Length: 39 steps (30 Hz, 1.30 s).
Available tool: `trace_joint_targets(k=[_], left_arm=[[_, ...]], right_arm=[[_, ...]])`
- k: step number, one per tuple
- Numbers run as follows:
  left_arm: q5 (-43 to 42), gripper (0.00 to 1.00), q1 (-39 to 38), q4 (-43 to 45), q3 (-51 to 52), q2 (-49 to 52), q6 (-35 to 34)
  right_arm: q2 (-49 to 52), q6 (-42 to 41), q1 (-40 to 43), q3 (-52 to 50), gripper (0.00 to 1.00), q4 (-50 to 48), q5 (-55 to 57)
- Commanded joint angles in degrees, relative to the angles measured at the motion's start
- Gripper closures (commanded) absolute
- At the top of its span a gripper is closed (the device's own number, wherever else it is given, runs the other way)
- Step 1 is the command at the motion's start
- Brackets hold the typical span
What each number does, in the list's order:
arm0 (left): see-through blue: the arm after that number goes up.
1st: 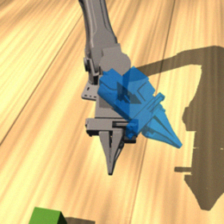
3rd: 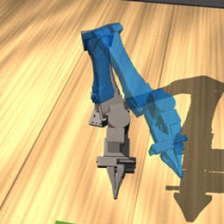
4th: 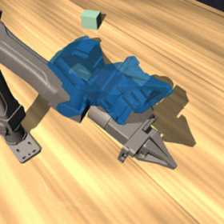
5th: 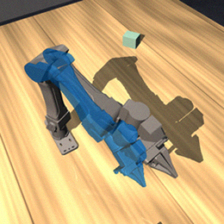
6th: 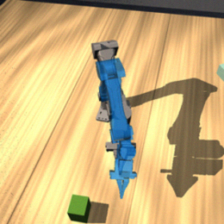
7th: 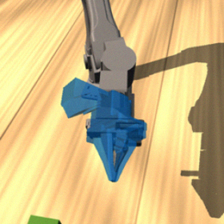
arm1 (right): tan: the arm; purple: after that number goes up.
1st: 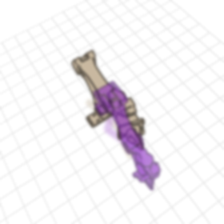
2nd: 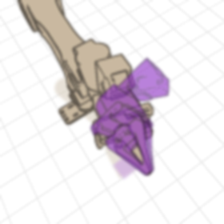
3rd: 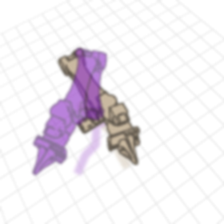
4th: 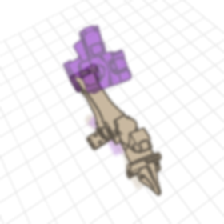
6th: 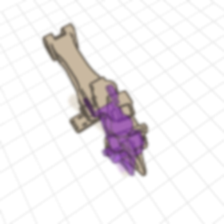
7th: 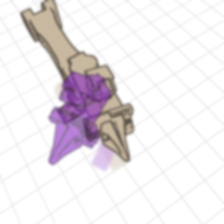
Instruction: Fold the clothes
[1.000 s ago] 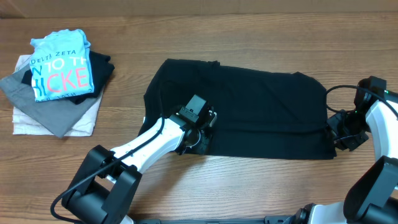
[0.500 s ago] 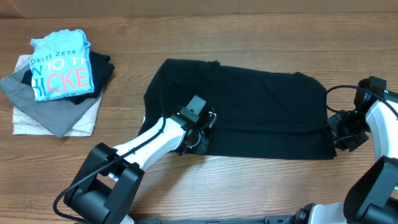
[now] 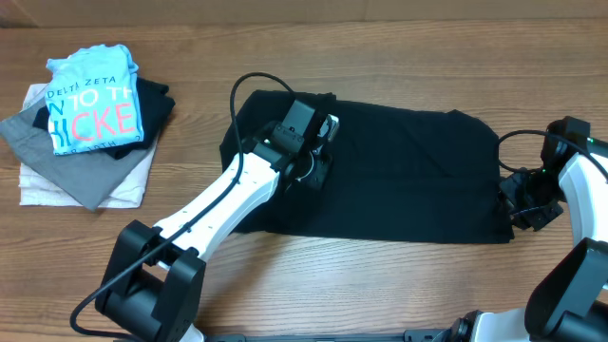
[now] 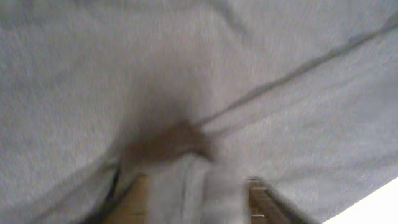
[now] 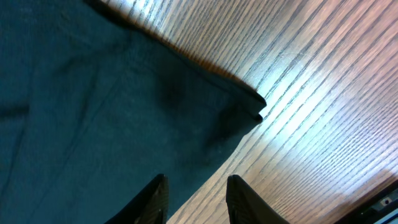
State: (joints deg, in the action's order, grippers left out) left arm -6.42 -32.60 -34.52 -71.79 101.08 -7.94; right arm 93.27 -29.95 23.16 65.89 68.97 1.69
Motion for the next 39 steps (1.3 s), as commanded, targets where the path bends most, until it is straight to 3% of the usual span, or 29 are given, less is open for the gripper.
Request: trace_joint_targets(k=[1,6,12,17,22,28,39], left_arm=[[0.5,0.41,-0.1,-2.5,-0.3,1.7,1.1],[5.3,0.56,1.5,-7.8,-0.3,1.2,-0.4],[8.7,0.69,7.3,-13.4,-0.3,1.2,-9.7],[8.3,0.84,10.9,-13.2,0.9,2.3,-13.7],[8.4,0.84,12.1,-11.0,6.4,5.2,-18.9],[10.1,0.85,13.9,-8.5,10.5,6.5,-22.8],[12.0,0.85,18.0,-15.8,11.0,6.5,-25.6]], right_arm=[[-0.8,0.0,-0.3,1.2,0.66,-0.1,-0.1],[-0.8,0.2,-0.3,1.2,0.66,-0.1,-0.1],[-0.8,0.7,-0.3,1.2,0.66,-0.6,-0.9],[-0.8,9.9,-0.3,1.2,0.67,-2.9,-10.3],[-0.7,13.4,-1.3,0.4,0.77,-5.3,-14.5],[1.1,13.7,-3.9,-2.3,0.78,-9.4,-14.7],[5.6,13.5,-4.3,-9.5,0.77,-20.8,-11.4]])
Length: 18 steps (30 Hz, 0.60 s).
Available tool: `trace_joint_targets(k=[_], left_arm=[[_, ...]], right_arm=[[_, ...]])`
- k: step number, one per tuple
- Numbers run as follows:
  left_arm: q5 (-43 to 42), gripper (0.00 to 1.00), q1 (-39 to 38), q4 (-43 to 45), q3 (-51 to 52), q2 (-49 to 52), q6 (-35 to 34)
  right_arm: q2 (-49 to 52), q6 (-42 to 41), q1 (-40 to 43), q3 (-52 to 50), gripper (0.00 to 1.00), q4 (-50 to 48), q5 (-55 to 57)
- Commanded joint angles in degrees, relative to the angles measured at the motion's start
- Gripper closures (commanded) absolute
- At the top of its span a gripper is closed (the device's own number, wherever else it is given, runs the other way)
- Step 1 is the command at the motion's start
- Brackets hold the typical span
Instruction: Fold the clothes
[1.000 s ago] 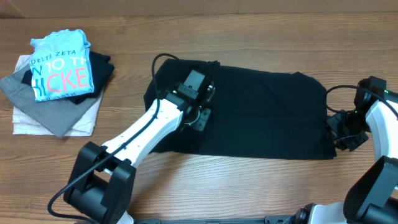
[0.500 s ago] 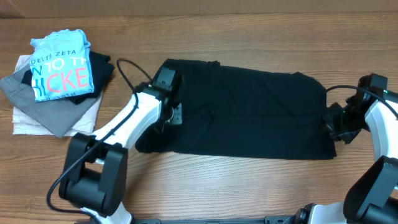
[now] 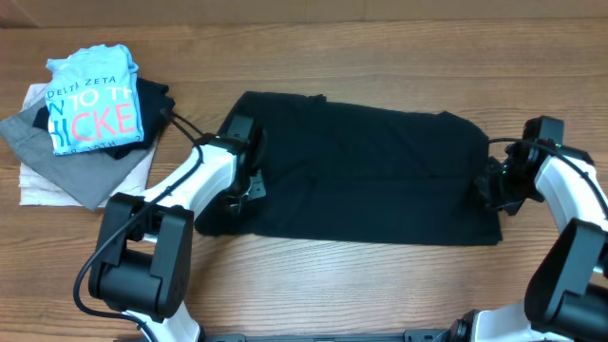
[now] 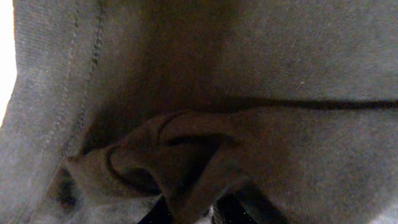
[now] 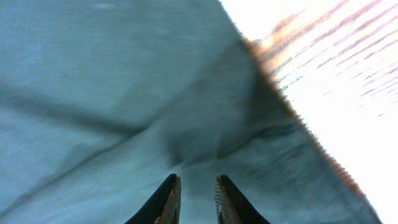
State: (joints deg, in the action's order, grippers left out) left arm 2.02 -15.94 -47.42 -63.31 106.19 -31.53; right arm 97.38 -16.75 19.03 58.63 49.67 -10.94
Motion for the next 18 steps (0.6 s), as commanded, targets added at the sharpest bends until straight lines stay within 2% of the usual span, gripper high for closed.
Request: trace_joint_targets(k=[1,9,11,16,18], left_arm=[[3.3,0.85,1.3,-4.0,2.5,1.4,-1.9],[2.4,0.94,1.3,-12.0,2.5,1.2,-1.9],[2.4,0.95,1.3,-12.5,2.5,0.7,-1.6],[0.9,0.94,1.3,-12.3,-0.1,-5.1,2.4],[0.9,0.90,1.3,-11.4,-3.1,-8.5,4.8]], right_arm=[[1.6,0.3,-0.2,-3.2,0.77,-2.1,1.2],[1.6,-1.1,0.0,-6.1,0.78,3.0,1.4],[1.6,-1.3,0.0,-6.1,0.82,3.2,1.4],[0.9,-1.5,0.0,-2.9,0.78,3.6,1.3],[-0.2,-1.5,0.0,0.4,0.76,5.0,0.6]])
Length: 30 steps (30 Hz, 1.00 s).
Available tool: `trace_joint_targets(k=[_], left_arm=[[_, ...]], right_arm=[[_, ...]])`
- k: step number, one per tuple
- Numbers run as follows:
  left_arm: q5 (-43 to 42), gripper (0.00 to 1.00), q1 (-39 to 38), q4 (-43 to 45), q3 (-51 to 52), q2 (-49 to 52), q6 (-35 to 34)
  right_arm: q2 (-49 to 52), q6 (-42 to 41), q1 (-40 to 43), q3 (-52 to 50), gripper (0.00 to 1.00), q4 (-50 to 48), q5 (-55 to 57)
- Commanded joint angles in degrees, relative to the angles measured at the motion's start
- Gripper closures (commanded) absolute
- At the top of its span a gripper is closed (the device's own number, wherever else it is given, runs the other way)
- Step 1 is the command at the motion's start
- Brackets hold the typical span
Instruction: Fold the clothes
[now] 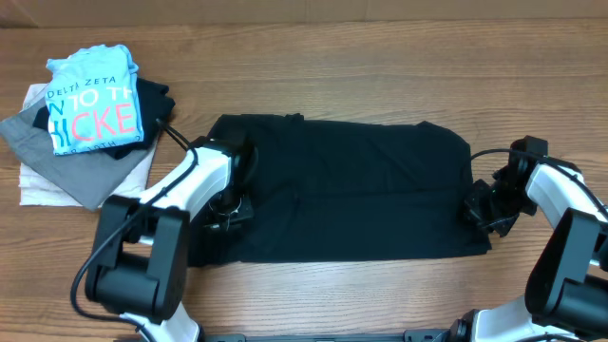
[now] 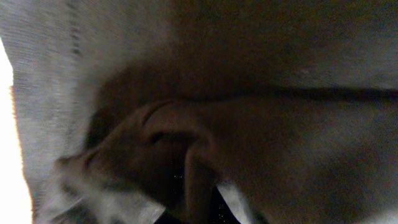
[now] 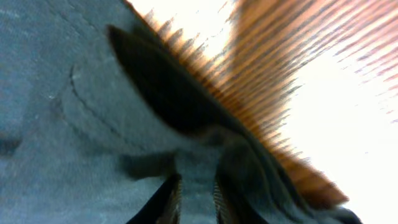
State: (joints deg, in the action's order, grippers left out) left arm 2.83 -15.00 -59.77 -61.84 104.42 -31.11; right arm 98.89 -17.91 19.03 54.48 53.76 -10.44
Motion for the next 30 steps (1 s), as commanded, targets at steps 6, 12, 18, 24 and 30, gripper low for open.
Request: trace_joint_targets(k=[6,12,18,24,30], left_arm=[[0.1,0.25,0.6,13.5,-13.9,-11.4,12.2],[-10.8,0.29,5.4,30.3,-18.1,-5.5,15.7],[-22.9,0.29,8.7,35.1,-26.9,9.1,15.7],[-27.8,0.31,8.3,28.3,-38.2,23.0,15.7],[-25.9,0.35,6.4,18.7,-39.4,27.3,19.2]], right_arm=[[-4.0,-0.1,-0.2,15.2,0.57,4.9,-3.1],[-4.0,1.9,-1.0,21.0,0.49,7.2,-3.8],[-4.0,1.9,-1.1,20.9,0.49,7.5,-3.8],[-4.0,1.9,-1.1,20.9,0.49,7.8,-3.6],[-4.0,1.9,-1.1,20.9,0.49,8.1,-3.2]])
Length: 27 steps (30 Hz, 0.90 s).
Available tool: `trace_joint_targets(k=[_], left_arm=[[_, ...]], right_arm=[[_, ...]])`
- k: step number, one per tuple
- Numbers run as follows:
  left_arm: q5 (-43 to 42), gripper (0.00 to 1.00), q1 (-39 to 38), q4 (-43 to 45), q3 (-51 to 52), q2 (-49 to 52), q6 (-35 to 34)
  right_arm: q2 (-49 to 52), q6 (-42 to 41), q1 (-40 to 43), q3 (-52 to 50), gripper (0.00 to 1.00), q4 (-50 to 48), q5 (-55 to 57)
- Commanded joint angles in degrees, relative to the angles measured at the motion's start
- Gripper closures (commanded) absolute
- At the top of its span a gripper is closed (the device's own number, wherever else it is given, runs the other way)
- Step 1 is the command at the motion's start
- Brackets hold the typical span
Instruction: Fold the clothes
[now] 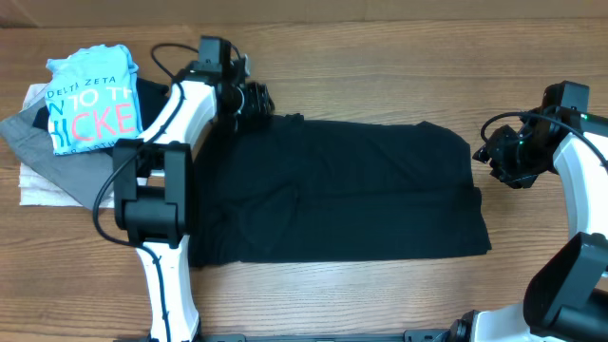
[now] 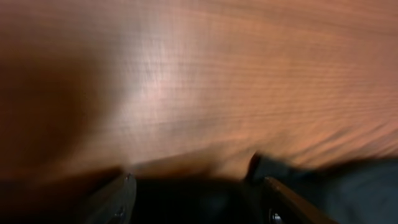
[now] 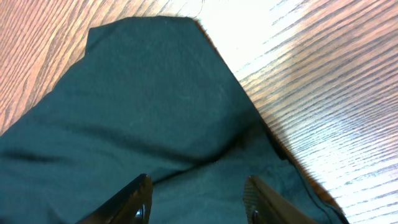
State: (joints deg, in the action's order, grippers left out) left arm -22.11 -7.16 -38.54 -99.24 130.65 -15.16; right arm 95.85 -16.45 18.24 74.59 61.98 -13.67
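Observation:
A black garment [image 1: 342, 190] lies spread flat across the middle of the wooden table [image 1: 399, 57]. My left gripper [image 1: 255, 101] sits at the garment's far left corner. In the blurred left wrist view its fingers [image 2: 118, 198] stand wide apart, open, over wood and a dark cloth edge [image 2: 348, 186]. My right gripper [image 1: 502, 160] hovers by the far right corner of the garment. In the right wrist view it is open [image 3: 199, 202], holding nothing, with the black cloth [image 3: 124, 112] below its fingers.
A stack of folded clothes [image 1: 90, 104] lies at the far left, topped by a light blue shirt with printed letters over black, grey and white pieces. Bare wood [image 3: 323, 74] shows beyond the garment's right edge.
Both grippers were shut on the garment's left and right edges; now both are open and off it. The left one is at the far left corner, the right one by the far right corner.
First my left gripper was over the garment's far left part and the right one stood open at its near right corner. Then both were shut on the side edges, and the garment lay further left and nearer. Now it lies flat, let go.

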Motion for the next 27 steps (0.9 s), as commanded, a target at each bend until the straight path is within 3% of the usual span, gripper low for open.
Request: trace_joint_targets(k=[1,5,14,22,27], left_arm=[[0.3,0.36,-1.5,-4.5,-2.0,1.2,3.5],[3.1,0.47,-1.7,-11.0,-2.0,1.2,3.6],[4.4,0.96,-1.5,-11.0,-2.0,1.2,3.5],[-1.8,0.96,-1.4,-6.3,-3.8,-1.1,3.4],[-1.3,0.96,-1.4,-5.3,-4.1,-5.0,3.3]], right_arm=[[-0.9,0.4,-0.3,0.8,0.49,-0.1,0.1],[-0.9,0.4,-0.3,0.8,0.49,-0.1,0.0],[-0.9,0.4,-0.3,0.8,0.49,-0.1,0.1],[0.5,3.5,-0.9,0.7,0.50,-3.2,0.1],[3.4,3.4,-1.0,0.7,0.49,-7.6,0.0]])
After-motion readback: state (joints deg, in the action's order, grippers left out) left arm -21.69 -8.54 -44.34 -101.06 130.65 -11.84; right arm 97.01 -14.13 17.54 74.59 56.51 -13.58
